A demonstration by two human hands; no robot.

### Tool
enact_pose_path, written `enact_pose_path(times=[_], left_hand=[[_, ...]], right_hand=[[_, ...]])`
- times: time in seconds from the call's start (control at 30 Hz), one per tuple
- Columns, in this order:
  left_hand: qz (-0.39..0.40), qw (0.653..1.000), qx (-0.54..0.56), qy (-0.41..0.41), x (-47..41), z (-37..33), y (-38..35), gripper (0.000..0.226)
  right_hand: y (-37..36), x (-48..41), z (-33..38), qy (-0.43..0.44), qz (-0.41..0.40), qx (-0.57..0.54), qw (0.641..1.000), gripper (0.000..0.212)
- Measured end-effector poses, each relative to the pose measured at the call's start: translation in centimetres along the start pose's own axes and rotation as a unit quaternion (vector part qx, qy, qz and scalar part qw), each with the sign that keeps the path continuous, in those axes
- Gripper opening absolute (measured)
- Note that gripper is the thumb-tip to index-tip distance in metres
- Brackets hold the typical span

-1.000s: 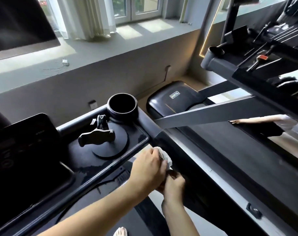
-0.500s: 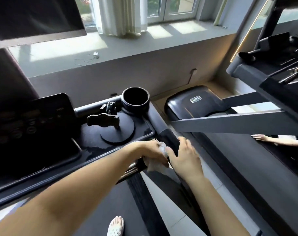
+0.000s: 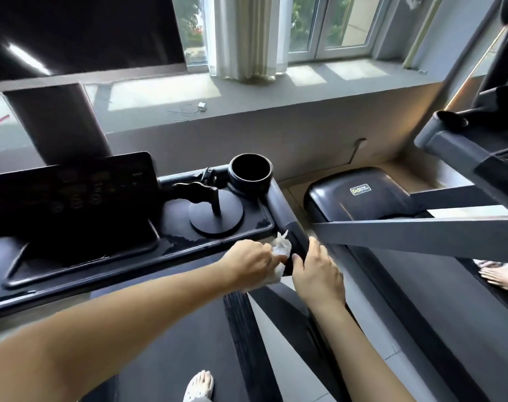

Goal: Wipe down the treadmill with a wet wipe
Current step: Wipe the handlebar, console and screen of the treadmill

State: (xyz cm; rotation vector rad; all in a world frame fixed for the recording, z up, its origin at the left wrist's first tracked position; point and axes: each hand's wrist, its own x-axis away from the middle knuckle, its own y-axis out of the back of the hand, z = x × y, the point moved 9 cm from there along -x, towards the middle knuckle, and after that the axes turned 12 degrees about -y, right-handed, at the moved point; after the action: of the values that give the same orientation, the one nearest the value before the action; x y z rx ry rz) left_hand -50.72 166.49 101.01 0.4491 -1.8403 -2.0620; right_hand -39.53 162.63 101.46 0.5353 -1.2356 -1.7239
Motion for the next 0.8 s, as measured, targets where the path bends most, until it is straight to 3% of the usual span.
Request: enact_pose_path(times=[0.13,0.2,0.27,0.33,0.43,0.53,0.57,0.7,0.8], left_hand=[[-0.058,0.982,0.075,0.162,2.4,2.8,0.1,0.017],[-0.136,0.970,0.092,0.178,3.1,3.3,1.1,0.005],[-0.208,0.955,0.119,0.177,2.3,3.1,1.6,0.011],[-0.233,0.935,0.198,0.182,1.0,2.3,1.5,0.012],[-0.241,0.952,0.147,0.119,0.3,0.1,0.8,0.015],[-0.181,0.979,0.050,0.076,1.4,-0.5,-0.2,0.045],[-0.178,0.982,0.014,0.058,1.7,-0.4,-0.1,0.045],[-0.187,0.981,-0.040,-0.021,3.6,-0.7,1.3,0.004],[-0.194,0.981,-0.026,0.011,5.2,0.7,2.6,0.016]], right_hand=[[0.1,-0.1,-0.1,0.002,-0.011,-0.034,0.999,0.056],[0.5,0.2,0.0,0.016,-0.027,-0.069,0.997,0.051],[0.7,0.5,-0.2,0.028,-0.039,-0.094,0.994,0.046],[0.7,0.4,-0.5,0.028,-0.037,-0.108,0.993,0.043],[0.9,0.1,-0.9,0.015,-0.034,-0.137,0.990,0.038],[1.0,0.1,-0.8,0.018,-0.035,-0.142,0.989,0.039],[1.0,0.1,-0.8,0.019,-0.035,-0.143,0.989,0.040],[1.0,0.3,-0.9,0.023,-0.038,-0.148,0.988,0.042],[1.1,0.4,-0.9,0.028,-0.040,-0.150,0.988,0.041]])
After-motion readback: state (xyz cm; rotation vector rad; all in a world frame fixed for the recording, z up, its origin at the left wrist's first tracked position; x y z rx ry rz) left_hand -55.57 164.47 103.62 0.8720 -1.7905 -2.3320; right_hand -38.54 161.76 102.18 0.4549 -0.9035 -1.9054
